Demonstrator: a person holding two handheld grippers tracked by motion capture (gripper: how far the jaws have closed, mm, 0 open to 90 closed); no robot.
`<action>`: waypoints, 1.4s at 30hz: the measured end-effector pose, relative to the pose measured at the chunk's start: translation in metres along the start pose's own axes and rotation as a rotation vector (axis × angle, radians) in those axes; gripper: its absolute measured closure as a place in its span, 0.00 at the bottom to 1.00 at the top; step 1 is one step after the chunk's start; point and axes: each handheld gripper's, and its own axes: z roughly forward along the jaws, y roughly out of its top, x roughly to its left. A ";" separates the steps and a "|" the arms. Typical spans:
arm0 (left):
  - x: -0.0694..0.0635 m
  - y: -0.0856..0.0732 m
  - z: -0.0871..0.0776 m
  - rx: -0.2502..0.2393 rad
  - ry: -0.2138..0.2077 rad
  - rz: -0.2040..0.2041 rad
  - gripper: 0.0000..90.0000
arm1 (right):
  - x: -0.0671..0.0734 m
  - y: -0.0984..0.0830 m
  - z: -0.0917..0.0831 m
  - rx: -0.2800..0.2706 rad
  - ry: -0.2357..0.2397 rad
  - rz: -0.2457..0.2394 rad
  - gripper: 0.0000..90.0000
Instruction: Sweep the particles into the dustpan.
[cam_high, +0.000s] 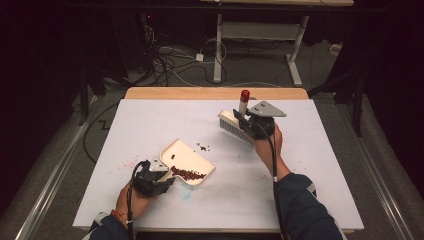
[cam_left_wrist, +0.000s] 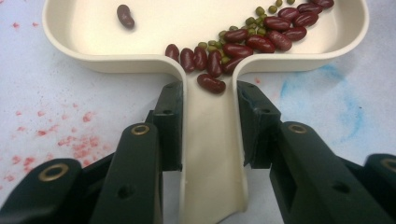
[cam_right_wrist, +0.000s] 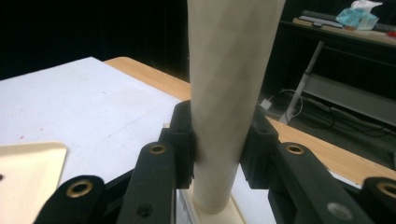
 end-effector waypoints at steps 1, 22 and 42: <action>0.000 0.000 0.000 0.001 0.000 -0.002 0.71 | -0.003 0.000 0.004 0.004 0.009 0.023 0.78; 0.002 -0.001 0.000 -0.002 -0.002 -0.019 0.71 | 0.019 0.003 0.032 0.039 0.059 0.011 0.78; -0.002 0.002 0.003 -0.003 0.006 -0.037 0.71 | 0.091 -0.002 0.014 -0.001 0.258 0.023 0.77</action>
